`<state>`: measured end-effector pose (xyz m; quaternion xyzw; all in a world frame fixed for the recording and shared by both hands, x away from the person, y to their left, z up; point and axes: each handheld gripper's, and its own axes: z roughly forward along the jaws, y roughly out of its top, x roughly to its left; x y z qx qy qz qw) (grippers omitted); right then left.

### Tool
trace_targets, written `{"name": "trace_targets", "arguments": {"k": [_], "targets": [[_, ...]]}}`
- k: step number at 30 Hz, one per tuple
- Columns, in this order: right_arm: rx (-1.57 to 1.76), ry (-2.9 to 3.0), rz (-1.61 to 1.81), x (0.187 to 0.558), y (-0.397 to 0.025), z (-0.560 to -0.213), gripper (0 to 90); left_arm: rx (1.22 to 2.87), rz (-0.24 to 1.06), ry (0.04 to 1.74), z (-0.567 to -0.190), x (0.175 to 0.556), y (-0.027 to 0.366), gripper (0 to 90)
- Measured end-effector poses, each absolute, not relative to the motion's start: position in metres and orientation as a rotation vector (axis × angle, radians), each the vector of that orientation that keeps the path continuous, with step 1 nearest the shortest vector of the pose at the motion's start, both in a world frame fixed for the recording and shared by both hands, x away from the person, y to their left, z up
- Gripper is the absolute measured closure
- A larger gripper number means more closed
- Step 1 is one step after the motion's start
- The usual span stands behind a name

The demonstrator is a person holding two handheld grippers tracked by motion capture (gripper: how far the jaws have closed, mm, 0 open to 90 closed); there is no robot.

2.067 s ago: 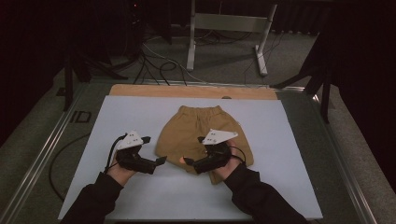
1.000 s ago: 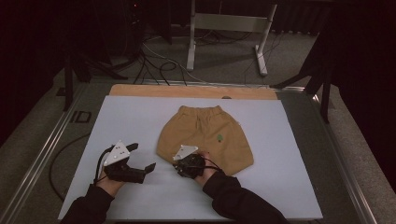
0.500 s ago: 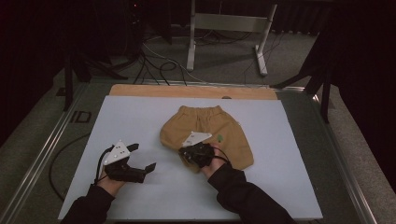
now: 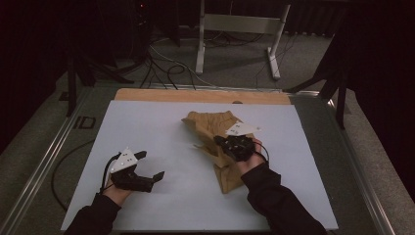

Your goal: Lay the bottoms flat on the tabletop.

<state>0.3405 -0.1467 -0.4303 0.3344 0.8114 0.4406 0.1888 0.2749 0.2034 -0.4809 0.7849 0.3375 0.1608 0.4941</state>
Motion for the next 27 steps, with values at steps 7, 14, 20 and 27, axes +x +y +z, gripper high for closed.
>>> {"name": "trace_targets", "arguments": {"k": [7, 14, 20, 27], "targets": [[1.067, 2.224, 1.209, 0.346, -0.175, -0.440, 89.2, 1.912, 0.367, 0.803, -0.483, 0.277, 0.198, 1.9], [1.124, 2.200, 1.126, 0.343, -0.195, -0.453, 89.4, 1.931, 0.360, 0.781, -0.483, 0.275, 0.191, 1.9], [1.195, 2.176, 1.087, 0.343, -0.213, -0.461, 89.2, 1.935, 0.358, 0.774, -0.483, 0.275, 0.190, 1.9], [1.290, 2.170, 1.024, 0.342, -0.230, -0.474, 79.1, 1.933, 0.349, 0.772, -0.484, 0.274, 0.188, 1.9]]}}
